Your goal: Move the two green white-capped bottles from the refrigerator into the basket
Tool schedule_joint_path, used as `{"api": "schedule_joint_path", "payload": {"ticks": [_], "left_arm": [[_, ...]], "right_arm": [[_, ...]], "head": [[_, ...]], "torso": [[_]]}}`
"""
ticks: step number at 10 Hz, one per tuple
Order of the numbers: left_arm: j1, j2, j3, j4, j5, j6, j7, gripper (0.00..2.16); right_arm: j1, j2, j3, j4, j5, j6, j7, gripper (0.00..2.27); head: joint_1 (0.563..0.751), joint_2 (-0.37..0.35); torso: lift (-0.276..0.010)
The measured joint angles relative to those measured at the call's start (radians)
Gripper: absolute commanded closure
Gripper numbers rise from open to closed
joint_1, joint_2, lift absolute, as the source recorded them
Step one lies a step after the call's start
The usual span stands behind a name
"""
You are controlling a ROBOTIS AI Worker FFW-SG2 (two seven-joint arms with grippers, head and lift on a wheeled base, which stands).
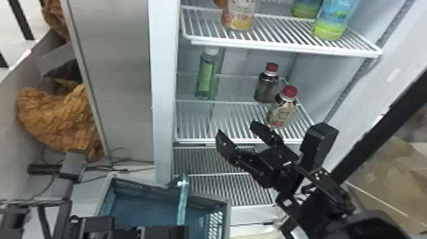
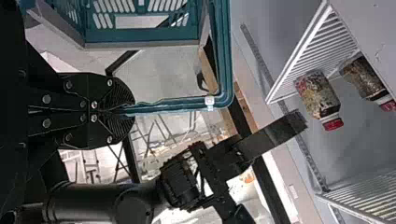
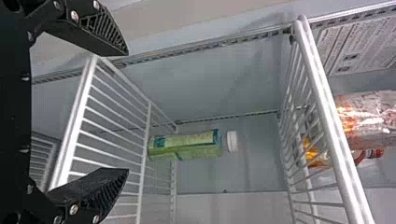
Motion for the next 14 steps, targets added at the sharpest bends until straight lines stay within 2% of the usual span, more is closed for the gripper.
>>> {"api": "schedule_joint_path", "payload": {"ticks": [4, 7, 10, 14], "left_arm": [[0.000, -0.002, -0.001, 0.000, 0.001, 0.000, 0.001, 1.16], [-0.002, -0.002, -0.002, 0.000, 0.001, 0.000, 0.001, 1.16], [-0.004, -0.003, -0.004, 0.000, -0.002, 0.000, 0.001, 1.16], [-0.007, -0.003, -0.003, 0.000, -0.003, 0.000, 0.001, 1.16]], "right_arm": [[-0.099, -0.012, 0.022, 0.137, 0.004, -0.074, -0.001, 0.07], [-0.181, -0.015, 0.050, 0.266, 0.020, -0.188, -0.016, 0.03], [-0.260, -0.005, 0.070, 0.400, 0.074, -0.343, -0.052, 0.03], [-0.329, 0.006, 0.081, 0.525, 0.093, -0.425, -0.080, 0.03]], "head": [[0.695, -0.196], [0.695, -0.188], [0.695, -0.191], [0.695, -0.193]], "torso": [[-0.263], [-0.263], [-0.263], [-0.263]]}}
